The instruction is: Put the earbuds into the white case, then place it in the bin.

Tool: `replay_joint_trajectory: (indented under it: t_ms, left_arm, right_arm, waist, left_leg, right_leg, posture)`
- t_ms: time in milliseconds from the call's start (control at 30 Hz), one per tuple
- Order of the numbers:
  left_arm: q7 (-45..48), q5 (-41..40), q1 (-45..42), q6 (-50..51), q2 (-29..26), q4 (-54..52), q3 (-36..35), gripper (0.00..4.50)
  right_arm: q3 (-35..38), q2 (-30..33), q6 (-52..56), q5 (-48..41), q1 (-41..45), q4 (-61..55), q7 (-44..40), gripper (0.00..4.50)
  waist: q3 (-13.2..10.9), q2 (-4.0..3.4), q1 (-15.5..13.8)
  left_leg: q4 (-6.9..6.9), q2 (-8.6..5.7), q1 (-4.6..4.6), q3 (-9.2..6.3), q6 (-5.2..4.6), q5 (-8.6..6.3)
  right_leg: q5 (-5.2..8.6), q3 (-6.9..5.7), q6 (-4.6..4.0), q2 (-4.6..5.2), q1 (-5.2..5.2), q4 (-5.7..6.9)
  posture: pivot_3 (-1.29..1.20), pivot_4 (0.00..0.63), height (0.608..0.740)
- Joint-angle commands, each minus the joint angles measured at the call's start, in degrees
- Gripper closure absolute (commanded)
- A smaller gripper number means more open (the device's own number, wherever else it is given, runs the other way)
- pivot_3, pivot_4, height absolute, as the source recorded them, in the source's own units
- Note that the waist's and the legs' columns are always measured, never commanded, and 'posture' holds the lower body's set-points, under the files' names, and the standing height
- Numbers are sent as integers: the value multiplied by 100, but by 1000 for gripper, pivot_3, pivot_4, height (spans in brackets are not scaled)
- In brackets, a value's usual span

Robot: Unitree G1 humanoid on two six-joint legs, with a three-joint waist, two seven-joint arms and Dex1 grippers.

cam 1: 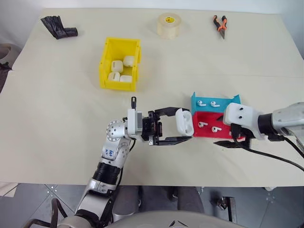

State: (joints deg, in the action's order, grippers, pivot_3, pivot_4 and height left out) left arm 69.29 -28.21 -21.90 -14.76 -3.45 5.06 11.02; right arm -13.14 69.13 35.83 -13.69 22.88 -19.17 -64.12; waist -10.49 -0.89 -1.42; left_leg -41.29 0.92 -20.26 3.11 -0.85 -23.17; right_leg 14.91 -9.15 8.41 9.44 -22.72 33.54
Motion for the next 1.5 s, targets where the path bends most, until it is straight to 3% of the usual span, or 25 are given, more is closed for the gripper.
replay_joint_trajectory:
  t_ms: [33, 133, 233, 400, 900, 1000, 1133, 1400, 1500]
  left_arm:
    - [-86, -21, 78, -9, 23, -235, 56, 1680]
    - [-112, -27, 130, 12, -8, -285, 79, 1680]
    - [-131, -34, 163, 44, -40, -326, 88, 1680]
    - [-158, -31, 180, 77, -78, -350, 78, 1680]
    - [-176, -62, 169, 183, -149, -381, 59, 1680]
    - [-188, -64, 160, 205, -152, -393, 53, 1680]
    - [-199, -68, 139, 230, -153, -401, 49, 1680]
    - [-179, -89, 113, 297, -194, -411, 27, 1680]
    - [-155, -129, 94, 374, -223, -442, 21, 1680]
  right_arm:
    - [-225, -77, -363, 406, 273, 287, -278, 0]
    - [-328, -180, -567, 585, 414, 564, -429, 0]
    - [-365, -276, -754, 748, 510, 776, -550, 586]
    - [-390, -365, -1008, 910, 569, 962, -768, 2260]
    - [-353, -643, -1441, 1247, 542, 1113, -967, 2260]
    - [-346, -664, -1460, 1280, 532, 1120, -976, 2827]
    - [-329, -687, -1465, 1307, 511, 1124, -991, 4051]
    - [-168, -711, -1388, 1253, 420, 1036, -886, 4051]
    - [204, -708, -1242, 966, 315, 893, -816, 4051]
  waist:
    - [0, 0, -4]
    - [0, 0, 0]
    - [0, 0, 1]
    - [0, 0, 3]
    - [0, 0, 2]
    - [0, 0, 4]
    - [0, 0, 5]
    - [0, 0, 3]
    - [0, 0, -5]
  left_leg:
    - [0, 0, 0, 0, 0, 0]
    - [0, -1, -1, 1, 0, 0]
    - [0, 0, 0, 1, 0, 0]
    - [0, 0, 0, 2, 0, 0]
    - [0, 0, 0, 2, 0, 0]
    - [-1, 0, 1, 2, 0, 0]
    - [-1, 0, 2, 3, 0, 0]
    - [-2, 0, 2, 3, 0, 0]
    - [-2, 0, 1, 2, 0, 0]
  right_leg:
    - [0, 0, 0, 0, 0, 0]
    - [0, 1, 1, 0, 0, -1]
    - [-1, 0, 1, 0, 0, 1]
    - [-1, 1, 1, 0, 0, 0]
    - [-1, 0, 1, 0, 0, 1]
    - [-1, 0, 1, 0, 0, 1]
    - [-1, 1, 1, 0, 1, 2]
    - [-1, 1, 1, 0, 1, 3]
    - [-1, 1, 1, 0, 1, 2]
  posture:
    - [0, 150, 740]
    - [0, 150, 740]
    - [0, 150, 740]
    - [0, 150, 740]
    - [0, 150, 740]
    - [0, 150, 740]
    - [0, 150, 740]
    - [0, 150, 740]
    - [0, 150, 740]
